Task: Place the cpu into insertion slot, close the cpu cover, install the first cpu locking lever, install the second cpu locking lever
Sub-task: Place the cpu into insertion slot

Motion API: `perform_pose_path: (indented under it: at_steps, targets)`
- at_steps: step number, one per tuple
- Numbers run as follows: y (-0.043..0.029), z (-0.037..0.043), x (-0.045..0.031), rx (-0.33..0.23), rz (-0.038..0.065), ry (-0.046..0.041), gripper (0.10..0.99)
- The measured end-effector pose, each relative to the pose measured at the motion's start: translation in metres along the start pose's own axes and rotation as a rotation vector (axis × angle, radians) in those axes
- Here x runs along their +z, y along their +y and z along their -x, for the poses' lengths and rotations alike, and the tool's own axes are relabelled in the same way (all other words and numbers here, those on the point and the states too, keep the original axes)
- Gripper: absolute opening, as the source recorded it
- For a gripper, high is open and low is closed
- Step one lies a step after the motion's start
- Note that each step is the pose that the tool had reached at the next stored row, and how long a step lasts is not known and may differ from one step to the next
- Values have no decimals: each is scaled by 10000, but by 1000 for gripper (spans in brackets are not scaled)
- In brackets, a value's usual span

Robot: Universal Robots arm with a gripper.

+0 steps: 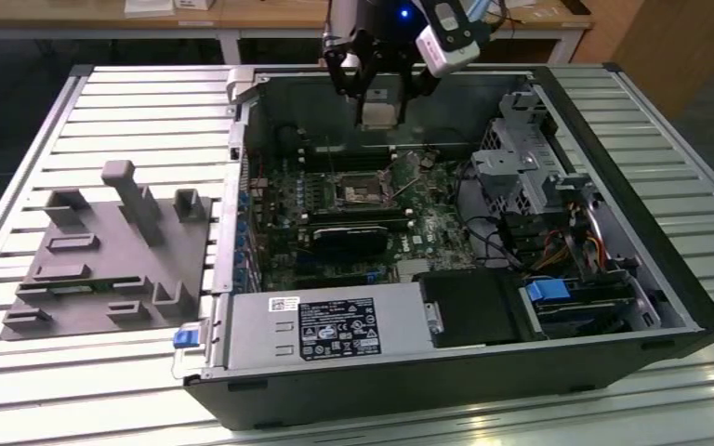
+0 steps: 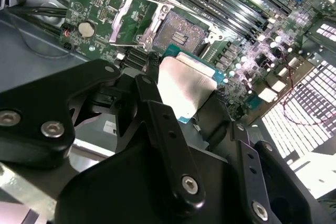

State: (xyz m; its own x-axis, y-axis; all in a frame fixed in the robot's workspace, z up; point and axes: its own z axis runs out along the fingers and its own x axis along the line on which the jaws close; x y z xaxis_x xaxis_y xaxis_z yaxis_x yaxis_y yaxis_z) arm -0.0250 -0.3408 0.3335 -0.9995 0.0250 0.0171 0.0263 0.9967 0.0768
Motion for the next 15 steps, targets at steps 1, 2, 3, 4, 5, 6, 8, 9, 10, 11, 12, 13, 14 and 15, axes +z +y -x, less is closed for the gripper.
perform_pose_path:
  at_steps: [1,2,3,4,5,6,8,9,10,11,12,13,14,15]
  targets:
    - [-1,0,15,-1,-2,0,541]
    - [-2,0,31,-1,-2,-1,541]
    - [-4,-1,48,-1,-2,-1,541]
    - [-5,-2,64,0,-3,-1,541]
    - [-6,-4,80,1,-4,-1,541]
    - [-8,-5,96,0,-5,-1,541]
    - [-10,-10,127,0,-8,-1,541]
    - [-11,-12,142,-1,-9,-1,541]
    - [-13,-14,159,0,-10,-2,541]
    - [-14,-17,177,-1,-11,-3,541]
    - [-16,-21,196,-1,-14,-4,541]
    - [-17,-26,214,-1,-18,-6,541]
    - [-18,-29,232,-1,-21,-7,541]
    - [-20,-31,250,-1,-21,-9,541]
